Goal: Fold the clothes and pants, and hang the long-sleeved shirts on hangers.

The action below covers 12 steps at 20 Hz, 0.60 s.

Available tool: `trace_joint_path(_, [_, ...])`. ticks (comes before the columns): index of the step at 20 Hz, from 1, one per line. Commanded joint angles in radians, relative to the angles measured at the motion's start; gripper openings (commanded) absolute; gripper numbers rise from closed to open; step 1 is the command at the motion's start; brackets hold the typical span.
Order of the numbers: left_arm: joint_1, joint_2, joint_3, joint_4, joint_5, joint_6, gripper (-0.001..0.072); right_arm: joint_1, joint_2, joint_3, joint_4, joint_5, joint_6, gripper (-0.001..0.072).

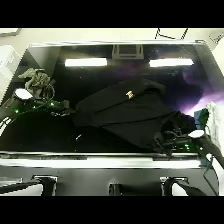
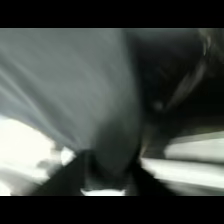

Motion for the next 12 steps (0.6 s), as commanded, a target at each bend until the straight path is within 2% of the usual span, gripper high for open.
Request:
trace_joint_path(1, [0.005, 0.011, 0.013, -0.006, 0.002, 0.0, 0.0026, 0.115, 0.005, 0.014, 0.152, -0.105, 0.016, 0.0034])
trace_joint_path(2, [0.012, 0.02, 0.034, -0.006, 0.009, 0.0, 0.0026, 0.114, 0.005, 0.063, 0.142, -0.074, -0.028, 0.0033])
trace_joint_path(5, [0.028, 0.105, 0.191, -0.006, 0.072, 0.0, 0.0026, 0.114, 0.045, 0.36, 0.011, 0.001, -0.035, 0.0033])
trace_joint_path(9, [0.049, 0.263, 0.629, -0.006, 0.198, 0.0, 0.0026, 0.114, 0.128, 1.052, -0.193, -0.059, -0.07, 0.0034])
trace_joint_path(12, [0.055, 0.37, 0.939, -0.006, 0.283, -0.006, 0.0027, 0.114, 0.177, 1.446, -0.316, -0.108, -0.042, 0.0034])
